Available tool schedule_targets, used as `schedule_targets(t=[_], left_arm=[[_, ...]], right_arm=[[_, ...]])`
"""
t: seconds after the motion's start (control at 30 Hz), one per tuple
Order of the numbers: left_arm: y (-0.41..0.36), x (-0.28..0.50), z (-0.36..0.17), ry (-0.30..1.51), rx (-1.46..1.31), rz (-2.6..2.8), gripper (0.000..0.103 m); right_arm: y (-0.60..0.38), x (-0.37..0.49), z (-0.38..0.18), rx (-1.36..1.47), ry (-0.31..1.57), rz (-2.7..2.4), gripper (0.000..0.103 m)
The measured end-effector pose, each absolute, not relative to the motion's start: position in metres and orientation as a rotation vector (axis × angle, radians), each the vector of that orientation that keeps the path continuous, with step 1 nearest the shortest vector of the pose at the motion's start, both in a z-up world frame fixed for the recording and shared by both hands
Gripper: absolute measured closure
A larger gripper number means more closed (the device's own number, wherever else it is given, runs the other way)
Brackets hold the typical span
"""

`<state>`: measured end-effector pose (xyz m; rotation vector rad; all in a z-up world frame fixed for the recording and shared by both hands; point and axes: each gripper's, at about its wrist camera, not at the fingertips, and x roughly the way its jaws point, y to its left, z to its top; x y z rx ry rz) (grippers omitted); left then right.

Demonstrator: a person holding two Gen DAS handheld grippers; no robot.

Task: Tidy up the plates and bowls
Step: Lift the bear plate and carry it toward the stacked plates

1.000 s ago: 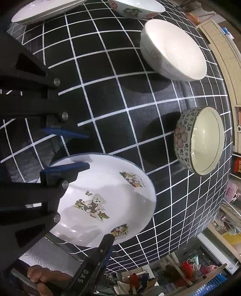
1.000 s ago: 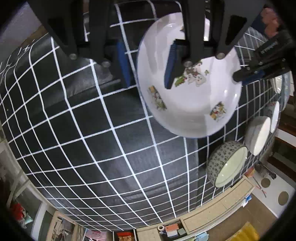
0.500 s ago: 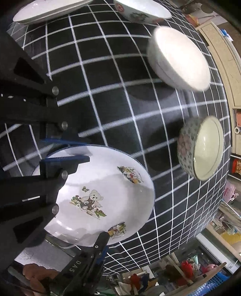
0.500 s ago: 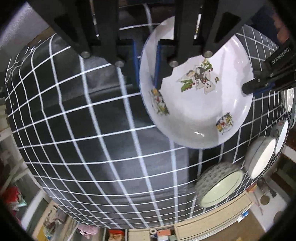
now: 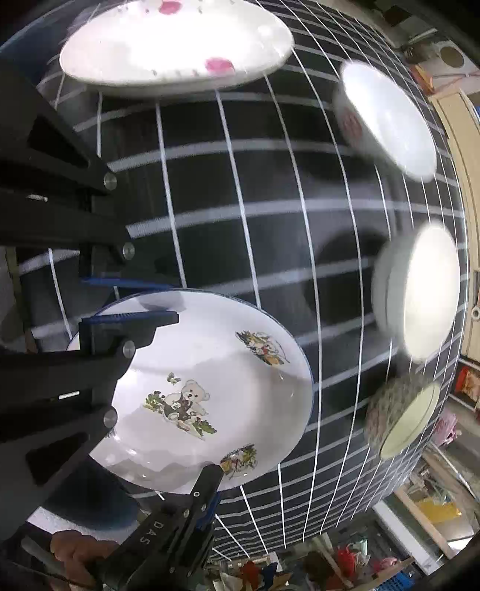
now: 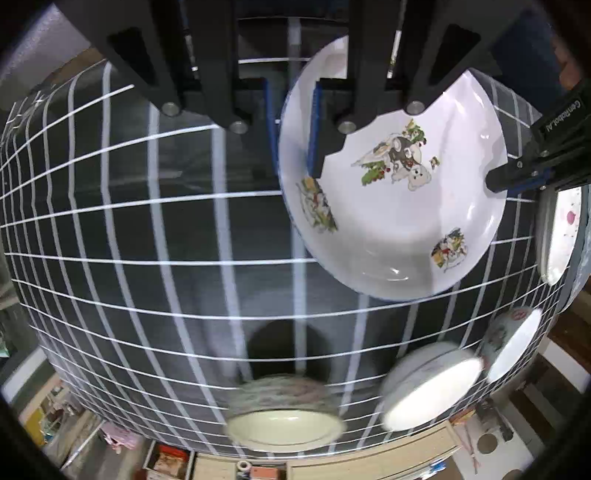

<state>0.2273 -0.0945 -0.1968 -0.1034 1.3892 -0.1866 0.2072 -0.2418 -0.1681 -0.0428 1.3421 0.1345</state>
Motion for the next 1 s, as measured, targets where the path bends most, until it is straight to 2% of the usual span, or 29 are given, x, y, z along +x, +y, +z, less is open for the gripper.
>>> schedule_targets(t=[0.47, 1.0], left_arm=[[-0.01, 0.193, -0.195, 1.371, -0.142, -0.118, 0.093], [-0.005, 0.187, -0.193, 1.346, -0.128, -0.119, 0.093]], right_arm=[[-0.162, 0.193, -0.168, -0.114, 1.353, 0.195, 0.084], [-0.137, 0.189, -0.168, -0.12, 1.35, 0.205, 0.084]])
